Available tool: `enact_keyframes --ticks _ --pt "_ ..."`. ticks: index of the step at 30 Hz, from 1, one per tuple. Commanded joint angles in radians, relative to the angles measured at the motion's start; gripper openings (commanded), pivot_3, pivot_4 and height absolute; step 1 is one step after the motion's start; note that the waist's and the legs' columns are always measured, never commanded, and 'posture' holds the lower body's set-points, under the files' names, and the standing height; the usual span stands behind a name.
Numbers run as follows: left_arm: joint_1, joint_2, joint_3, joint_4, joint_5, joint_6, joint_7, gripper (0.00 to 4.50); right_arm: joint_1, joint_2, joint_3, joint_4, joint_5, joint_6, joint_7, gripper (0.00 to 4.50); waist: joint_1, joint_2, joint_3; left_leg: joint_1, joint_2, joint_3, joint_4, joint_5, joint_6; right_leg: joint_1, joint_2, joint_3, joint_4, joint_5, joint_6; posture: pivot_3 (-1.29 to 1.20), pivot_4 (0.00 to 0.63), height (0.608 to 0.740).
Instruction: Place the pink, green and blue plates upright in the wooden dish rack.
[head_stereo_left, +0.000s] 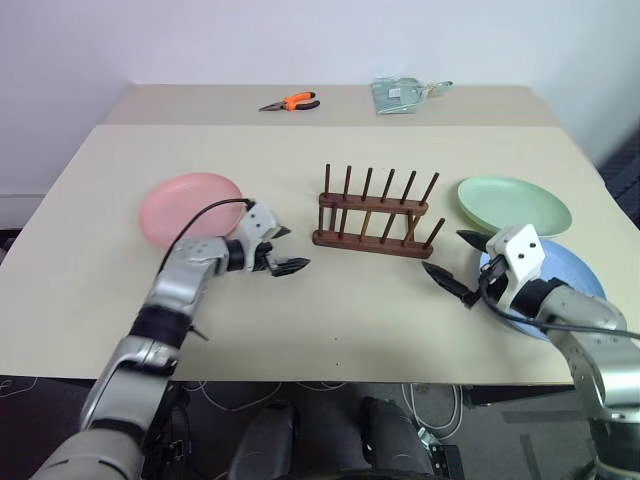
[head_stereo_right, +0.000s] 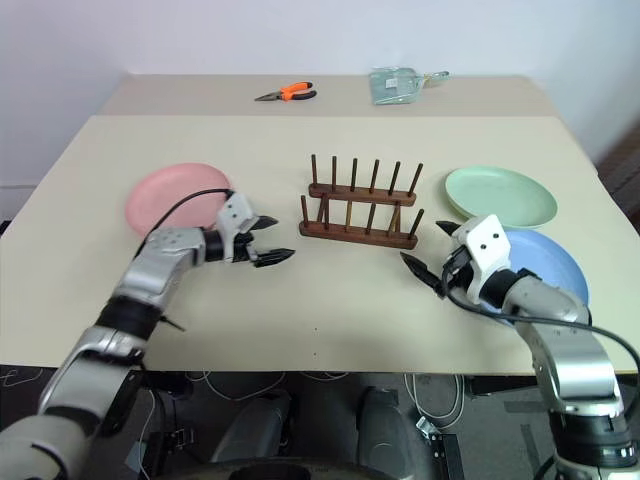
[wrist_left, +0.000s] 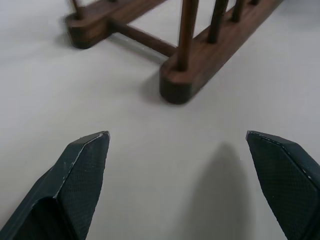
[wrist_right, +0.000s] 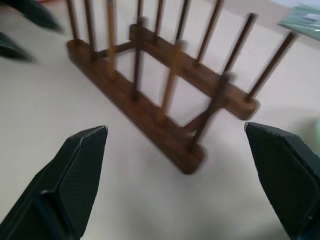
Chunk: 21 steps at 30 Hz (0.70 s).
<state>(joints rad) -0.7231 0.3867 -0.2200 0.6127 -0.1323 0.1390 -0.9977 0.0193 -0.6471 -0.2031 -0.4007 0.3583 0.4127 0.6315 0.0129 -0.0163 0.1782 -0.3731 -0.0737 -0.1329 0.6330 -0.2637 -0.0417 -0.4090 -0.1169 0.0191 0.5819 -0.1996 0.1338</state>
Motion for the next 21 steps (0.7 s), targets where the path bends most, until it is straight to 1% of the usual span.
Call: enact_keyframes --ticks 1,2,4,5,6,8,10,11,14,16,21 --pt "-0.127 -0.076 -0.014 0.208 0.041 -0.100 -0.035 4.48 0.032 0.015 -0.045 -0.087 -0.003 0.001 -0.047 4.50 0.000 -0.001 0.000 0.000 0.000 0.000 0.000 0.000 0.000 0.000 0.000 0.000 0.000 0.001 0.001 0.00 0.150 0.740" --pt "-0.149 -0.088 -0.011 0.257 0.050 -0.121 -0.044 4.48 0.048 0.024 -0.042 -0.109 -0.008 0.005 -0.065 4.50 0.000 -0.001 0.000 0.000 0.000 0.000 0.000 0.000 0.000 0.000 0.000 0.000 0.000 0.001 0.002 0.00 0.150 0.740" --pt "-0.202 -0.129 -0.009 0.357 0.080 -0.162 -0.027 3.97 0.090 0.030 -0.041 -0.133 -0.025 -0.003 -0.082 4.50 -0.001 -0.001 0.000 0.000 0.000 0.000 0.000 0.000 0.000 0.000 0.000 -0.001 0.000 0.000 0.004 0.00 0.150 0.740" --pt "-0.217 -0.141 -0.005 0.390 0.090 -0.180 -0.023 3.65 0.103 0.032 -0.040 -0.141 -0.031 -0.006 -0.089 4.50 -0.001 -0.002 0.000 0.000 0.000 0.000 0.000 0.000 0.000 0.000 0.000 -0.001 0.000 -0.001 0.006 0.00 0.150 0.740" --pt "-0.227 -0.150 -0.002 0.412 0.098 -0.194 -0.025 3.22 0.114 0.034 -0.042 -0.146 -0.034 -0.009 -0.093 4.50 -0.003 -0.001 0.000 0.000 0.000 0.000 0.000 0.000 0.000 0.000 0.000 -0.001 0.000 -0.001 0.007 0.00 0.150 0.740" --pt "-0.225 -0.156 0.004 0.421 0.098 -0.214 -0.057 2.22 0.131 0.033 -0.051 -0.157 -0.038 -0.009 -0.099 4.50 -0.003 -0.001 0.000 0.000 0.000 0.000 0.000 0.000 0.000 0.000 0.000 0.000 0.000 -0.001 0.007 0.00 0.150 0.740" --pt "-0.208 -0.155 0.002 0.399 0.100 -0.230 -0.097 1.22 0.148 0.025 -0.059 -0.162 -0.044 -0.010 -0.100 4.50 -0.003 -0.002 0.000 0.001 0.000 0.000 0.000 0.000 0.000 0.000 0.000 0.000 0.000 -0.001 0.007 0.00 0.150 0.740" --pt "-0.190 -0.151 -0.002 0.370 0.100 -0.237 -0.120 0.79 0.156 0.017 -0.065 -0.163 -0.046 -0.011 -0.095 4.50 -0.003 -0.001 -0.001 0.001 0.000 0.000 0.000 0.000 0.000 0.000 0.000 0.000 0.001 -0.001 0.007 0.00 0.150 0.740" --pt "-0.118 -0.126 -0.011 0.234 0.088 -0.228 -0.183 0.78 0.177 -0.013 -0.087 -0.164 -0.044 -0.009 -0.064 4.50 -0.003 -0.001 -0.001 0.001 0.000 0.000 -0.001 0.000 0.000 0.000 0.000 0.000 0.001 -0.001 0.007 0.00 0.150 0.740" --pt "-0.050 -0.096 -0.021 0.093 0.075 -0.198 -0.229 0.78 0.195 -0.042 -0.111 -0.157 -0.031 -0.004 -0.031 4.50 -0.003 0.000 -0.001 0.001 0.000 0.000 0.000 0.000 0.000 0.000 0.000 0.000 0.001 0.000 0.005 0.00 0.150 0.740" --pt "0.115 0.013 -0.038 -0.259 0.045 -0.083 -0.310 0.78 0.259 -0.099 -0.182 -0.131 -0.008 -0.006 0.055 4.50 -0.002 0.000 -0.001 0.001 0.001 0.000 -0.001 0.000 0.000 0.000 0.000 0.001 0.001 0.001 0.003 0.00 0.150 0.740"
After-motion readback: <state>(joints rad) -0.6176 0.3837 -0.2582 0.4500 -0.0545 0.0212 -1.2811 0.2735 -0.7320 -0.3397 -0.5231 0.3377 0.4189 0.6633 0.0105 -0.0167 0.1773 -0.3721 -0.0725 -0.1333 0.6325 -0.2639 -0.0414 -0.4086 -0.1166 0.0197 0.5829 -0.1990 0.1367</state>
